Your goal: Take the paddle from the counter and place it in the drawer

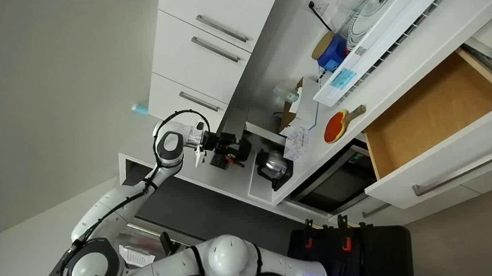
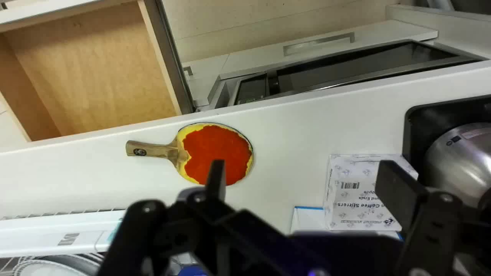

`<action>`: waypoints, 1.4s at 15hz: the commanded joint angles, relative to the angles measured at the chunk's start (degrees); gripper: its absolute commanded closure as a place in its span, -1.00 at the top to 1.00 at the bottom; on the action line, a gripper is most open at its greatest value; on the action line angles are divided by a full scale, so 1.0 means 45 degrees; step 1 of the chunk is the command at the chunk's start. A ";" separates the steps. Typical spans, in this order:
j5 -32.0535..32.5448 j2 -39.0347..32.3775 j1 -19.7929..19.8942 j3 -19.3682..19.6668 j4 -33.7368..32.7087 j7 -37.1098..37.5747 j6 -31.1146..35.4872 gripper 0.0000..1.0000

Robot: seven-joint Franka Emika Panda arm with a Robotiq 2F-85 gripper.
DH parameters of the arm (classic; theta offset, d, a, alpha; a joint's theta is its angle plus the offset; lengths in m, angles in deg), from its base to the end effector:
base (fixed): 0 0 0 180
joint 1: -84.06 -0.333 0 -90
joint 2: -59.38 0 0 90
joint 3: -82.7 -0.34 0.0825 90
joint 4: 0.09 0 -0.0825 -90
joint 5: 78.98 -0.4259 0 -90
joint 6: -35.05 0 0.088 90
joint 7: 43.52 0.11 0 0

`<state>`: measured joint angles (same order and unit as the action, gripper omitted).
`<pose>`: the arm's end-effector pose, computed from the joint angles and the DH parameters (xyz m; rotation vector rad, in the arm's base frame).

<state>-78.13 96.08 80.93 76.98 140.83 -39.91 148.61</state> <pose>0.3961 0.0649 0.5347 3.0711 0.1251 0.2572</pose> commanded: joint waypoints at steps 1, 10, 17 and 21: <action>0.0029 -0.0010 -0.0049 0.0037 -0.0020 0.0026 -0.0021 1.00; 0.0530 -0.1136 0.1079 0.0099 -0.0585 0.1605 0.0964 1.00; 0.1654 -0.3785 0.3209 0.0332 -0.1097 0.5251 0.3690 1.00; 0.1627 -0.5475 0.3759 0.0683 -0.1186 0.7561 0.5383 1.00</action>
<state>-71.73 76.82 96.50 79.49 137.51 -13.29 169.09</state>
